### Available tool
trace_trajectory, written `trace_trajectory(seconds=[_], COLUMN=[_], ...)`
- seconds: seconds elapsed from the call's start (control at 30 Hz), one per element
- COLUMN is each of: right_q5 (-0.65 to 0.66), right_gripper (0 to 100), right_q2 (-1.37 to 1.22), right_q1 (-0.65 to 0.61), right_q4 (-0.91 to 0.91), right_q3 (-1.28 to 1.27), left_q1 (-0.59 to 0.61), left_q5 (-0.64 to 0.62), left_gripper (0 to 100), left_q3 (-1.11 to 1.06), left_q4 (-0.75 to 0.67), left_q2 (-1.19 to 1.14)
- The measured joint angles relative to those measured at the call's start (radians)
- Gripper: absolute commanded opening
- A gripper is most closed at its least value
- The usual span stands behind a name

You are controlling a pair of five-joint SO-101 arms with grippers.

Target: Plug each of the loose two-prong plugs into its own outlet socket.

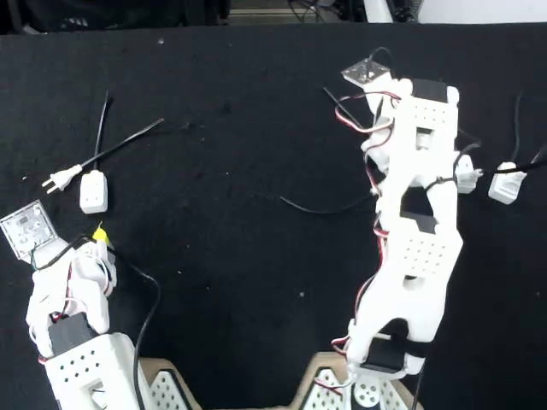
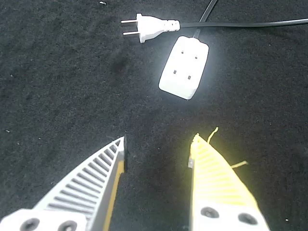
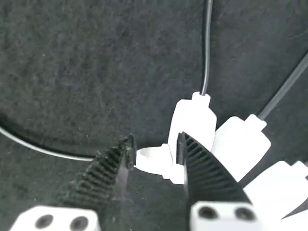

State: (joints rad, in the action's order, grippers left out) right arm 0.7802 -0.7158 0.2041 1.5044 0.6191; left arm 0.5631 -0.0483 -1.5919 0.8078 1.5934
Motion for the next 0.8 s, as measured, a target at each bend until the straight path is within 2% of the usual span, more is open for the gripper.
trace_trajectory(seconds=[0.2,0.37,0.57,0.8], right_q5=[0.000,0.081,0.158,0.187], right_gripper=[13.9,14.2,26.6,22.1], right_q2=[0.000,0.000,0.000,0.000], right_q1=[0.002,0.002,0.002,0.002], right_q4=[-0.009,-0.012,-0.012,-0.028], right_q3=[0.054,0.057,0.028,0.023], left_q1=[0.000,0.000,0.000,0.000], left_q5=[0.000,0.000,0.000,0.000], left_gripper=[22,22,22,22], left_q3=[0.000,0.000,0.000,0.000], left_q4=[0.000,0.000,0.000,0.000], left_q2=[0.000,0.000,0.000,0.000])
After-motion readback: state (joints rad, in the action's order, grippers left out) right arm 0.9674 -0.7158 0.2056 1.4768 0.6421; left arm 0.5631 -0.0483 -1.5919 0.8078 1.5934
